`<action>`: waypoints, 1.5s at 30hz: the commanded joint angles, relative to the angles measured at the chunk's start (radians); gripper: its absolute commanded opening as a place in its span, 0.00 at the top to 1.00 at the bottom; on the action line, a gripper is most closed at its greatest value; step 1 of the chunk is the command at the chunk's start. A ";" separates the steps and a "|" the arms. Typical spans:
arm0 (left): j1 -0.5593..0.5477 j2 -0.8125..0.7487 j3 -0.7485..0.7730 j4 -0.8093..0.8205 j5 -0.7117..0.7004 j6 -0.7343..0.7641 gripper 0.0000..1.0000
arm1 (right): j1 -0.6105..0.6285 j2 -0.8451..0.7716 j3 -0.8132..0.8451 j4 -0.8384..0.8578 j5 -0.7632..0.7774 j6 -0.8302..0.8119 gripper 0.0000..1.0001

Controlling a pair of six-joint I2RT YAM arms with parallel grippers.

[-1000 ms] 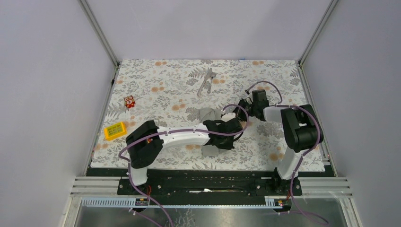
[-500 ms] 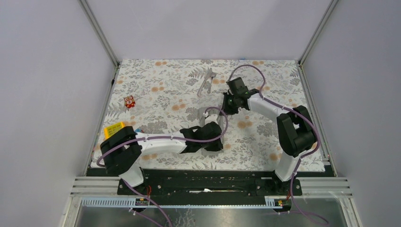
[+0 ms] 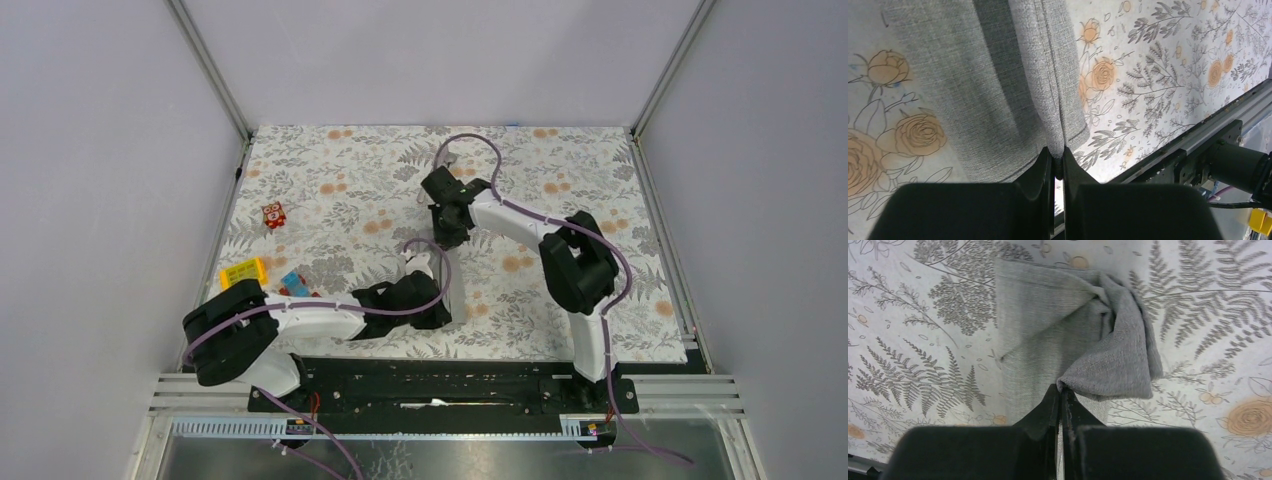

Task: Fold the napkin into a case and place the utensils inside
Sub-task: Fold the 2/3-rectangle-folded napkin at the center of the board.

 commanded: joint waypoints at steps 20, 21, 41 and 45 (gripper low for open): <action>0.140 -0.352 -0.116 -0.166 0.227 -0.010 0.35 | 0.093 0.183 0.252 -0.081 0.062 0.018 1.00; 0.181 -0.375 -0.116 -0.186 0.253 -0.004 0.32 | 0.094 0.183 0.252 -0.081 0.061 0.017 1.00; 0.386 0.033 0.062 -0.039 0.192 0.080 0.30 | 0.093 0.165 0.223 -0.034 -0.034 0.052 1.00; 0.388 0.079 0.061 -0.055 0.140 0.043 0.49 | 0.092 0.148 0.186 0.013 -0.082 0.075 1.00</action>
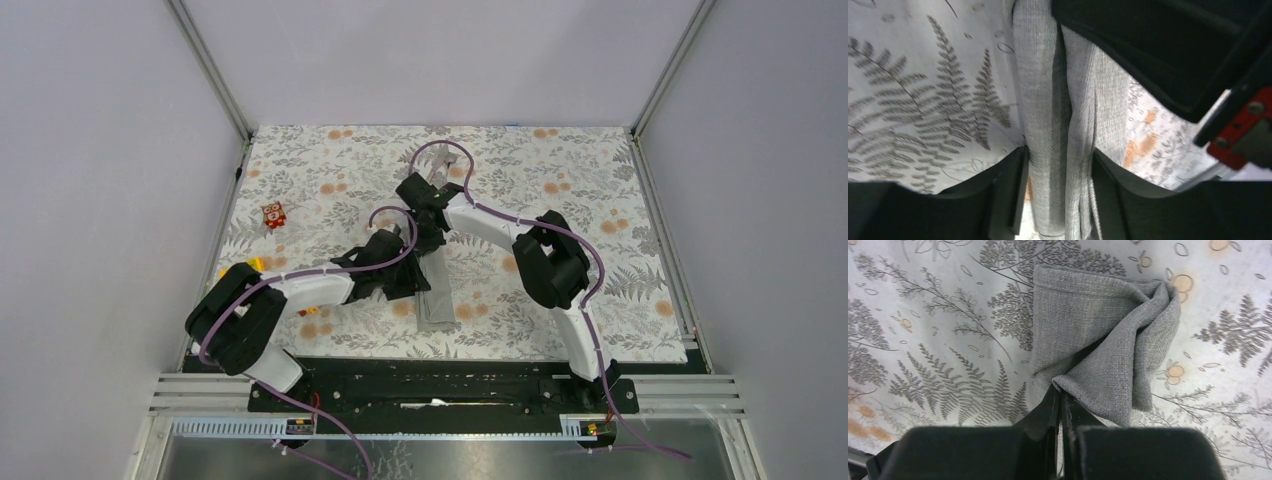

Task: Fold the napkin into a case and place the utensils inside
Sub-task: Fold the 2/3-rectangle-folded napkin at the center of the board.

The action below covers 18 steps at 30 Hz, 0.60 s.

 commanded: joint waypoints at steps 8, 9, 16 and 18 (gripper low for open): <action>0.006 0.008 -0.076 0.101 -0.077 -0.092 0.74 | -0.039 -0.108 -0.086 0.138 -0.187 0.034 0.77; 0.007 0.007 -0.083 0.116 -0.067 -0.097 0.75 | -0.046 -0.132 -0.105 0.153 -0.197 0.033 0.70; 0.006 0.015 -0.085 0.136 -0.033 -0.105 0.77 | -0.088 -0.308 -0.270 0.298 -0.221 0.051 0.35; 0.007 0.011 -0.087 0.138 -0.033 -0.107 0.77 | -0.103 -0.321 -0.303 0.334 -0.211 0.057 0.31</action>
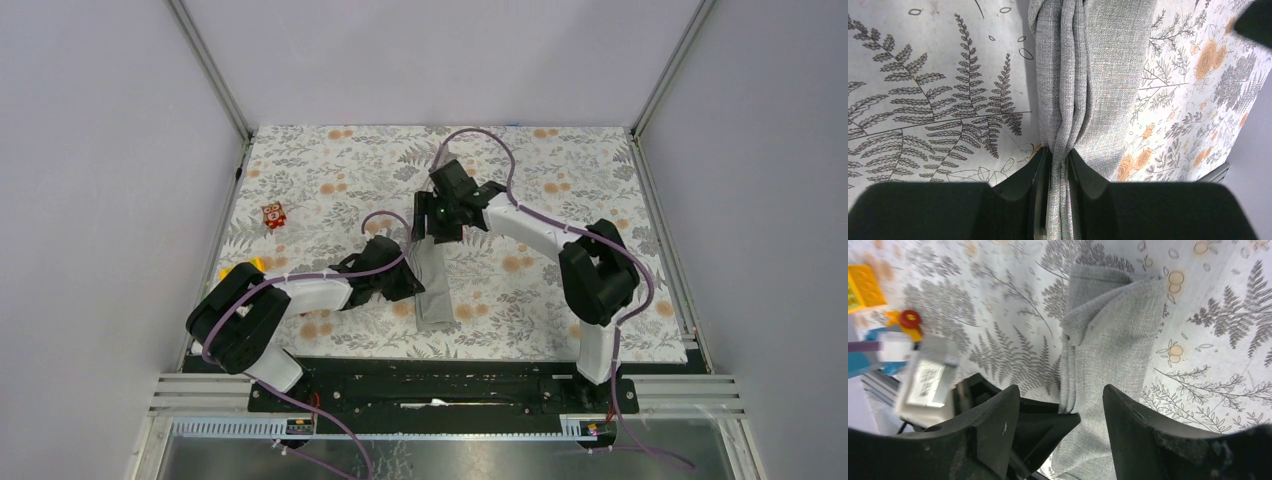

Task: Fold the napkin into a case and place the utensils inside
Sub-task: Fold the 2/3-rectangle-folded napkin at the center of the board, then stuff the top corner of the smaller-rectangle-folded napkin into the folded napkin.

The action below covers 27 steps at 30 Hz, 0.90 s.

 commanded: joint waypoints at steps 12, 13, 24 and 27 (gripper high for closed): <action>0.004 0.013 -0.010 0.014 0.013 0.000 0.78 | -0.012 0.062 0.064 0.104 0.085 -0.004 0.30; 0.004 0.017 -0.008 0.015 0.014 0.001 0.78 | -0.009 0.070 0.073 0.099 0.096 -0.007 0.30; 0.004 0.044 -0.009 0.037 0.029 0.004 0.79 | 0.007 0.128 0.125 0.096 0.122 -0.023 0.53; 0.005 0.039 -0.007 0.036 0.028 0.006 0.80 | 0.007 0.128 0.122 0.096 0.122 -0.020 0.62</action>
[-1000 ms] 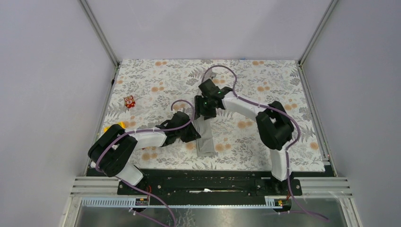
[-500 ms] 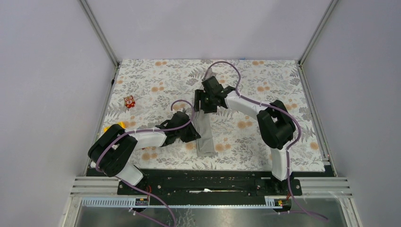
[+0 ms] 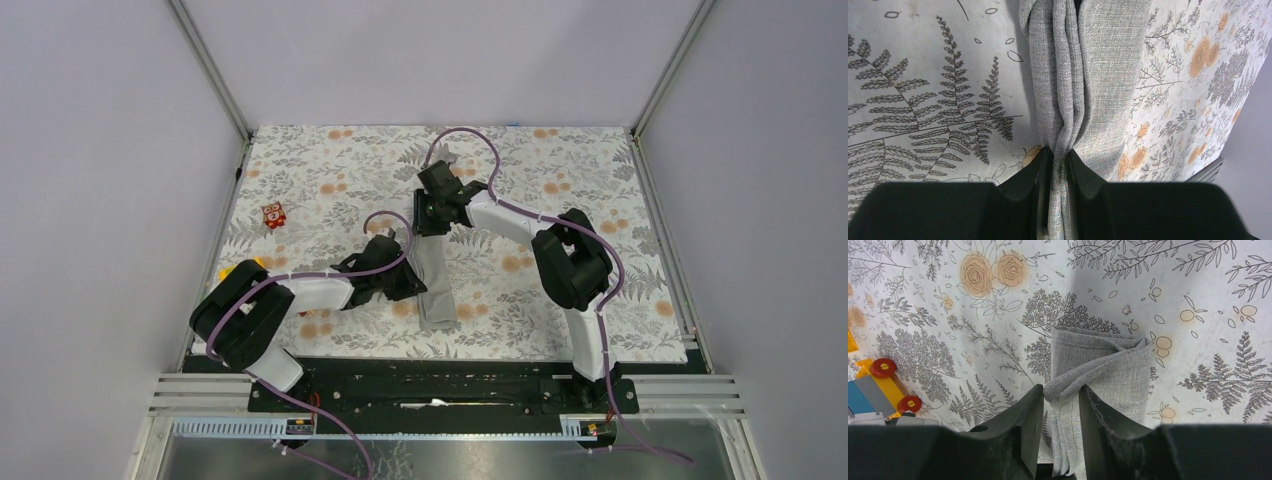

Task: Fold the napkin into a case and place the utensils inside
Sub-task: Stuff the top corner of the smaller-rectangle-folded napkin into the folded napkin.

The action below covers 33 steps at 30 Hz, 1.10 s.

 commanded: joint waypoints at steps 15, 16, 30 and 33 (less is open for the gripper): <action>0.001 0.018 0.004 -0.006 -0.001 0.016 0.80 | 0.031 0.005 0.031 -0.018 0.064 -0.021 0.75; 0.001 0.014 0.006 -0.008 -0.002 0.017 0.80 | 0.030 0.002 0.030 -0.018 0.065 -0.021 0.79; 0.123 -0.288 0.031 -0.220 0.063 0.081 0.44 | -0.068 -0.107 -0.205 0.238 -0.225 0.087 1.00; 0.208 -0.275 0.095 -0.249 0.113 0.137 0.49 | -0.088 -0.128 -0.250 0.282 -0.265 0.116 1.00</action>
